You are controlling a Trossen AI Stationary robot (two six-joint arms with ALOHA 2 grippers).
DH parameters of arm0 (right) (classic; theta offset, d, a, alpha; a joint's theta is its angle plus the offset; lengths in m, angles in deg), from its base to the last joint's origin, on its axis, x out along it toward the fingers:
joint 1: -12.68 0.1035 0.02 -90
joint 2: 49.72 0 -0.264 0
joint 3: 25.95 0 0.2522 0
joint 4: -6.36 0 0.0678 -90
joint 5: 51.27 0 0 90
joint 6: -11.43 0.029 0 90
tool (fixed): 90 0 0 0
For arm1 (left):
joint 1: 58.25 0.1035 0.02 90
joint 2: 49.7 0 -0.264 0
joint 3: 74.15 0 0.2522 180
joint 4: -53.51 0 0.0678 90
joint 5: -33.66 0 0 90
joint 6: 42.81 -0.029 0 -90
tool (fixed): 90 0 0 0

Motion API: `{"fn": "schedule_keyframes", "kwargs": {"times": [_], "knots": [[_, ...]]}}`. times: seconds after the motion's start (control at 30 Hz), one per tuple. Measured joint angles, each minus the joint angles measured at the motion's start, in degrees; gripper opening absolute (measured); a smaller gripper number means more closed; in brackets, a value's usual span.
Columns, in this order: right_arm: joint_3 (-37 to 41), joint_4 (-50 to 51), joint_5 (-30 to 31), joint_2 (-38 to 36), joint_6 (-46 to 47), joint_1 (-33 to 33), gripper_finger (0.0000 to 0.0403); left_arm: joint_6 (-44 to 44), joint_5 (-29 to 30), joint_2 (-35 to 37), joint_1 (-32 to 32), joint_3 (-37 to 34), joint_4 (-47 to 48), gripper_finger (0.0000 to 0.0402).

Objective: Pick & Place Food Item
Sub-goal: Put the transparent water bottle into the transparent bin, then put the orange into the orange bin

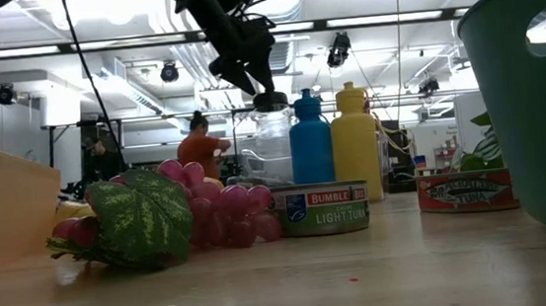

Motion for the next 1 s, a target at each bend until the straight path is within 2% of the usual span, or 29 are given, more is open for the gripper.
{"fn": "schedule_keyframes", "kwargs": {"times": [0.43,0.67,1.0], "knots": [[0.0,0.0,0.0,0.0,0.0,0.0,0.0329,-1.5,2.9,0.2,0.1,1.3,0.2,0.0383],[0.0,0.0,0.0,0.0,0.0,0.0,0.0329,-1.7,3.5,0.2,0.0,5.6,2.2,0.0383],[0.0,0.0,0.0,0.0,0.0,0.0,0.0329,-1.3,3.5,0.8,0.0,12.3,11.3,0.0383]]}}
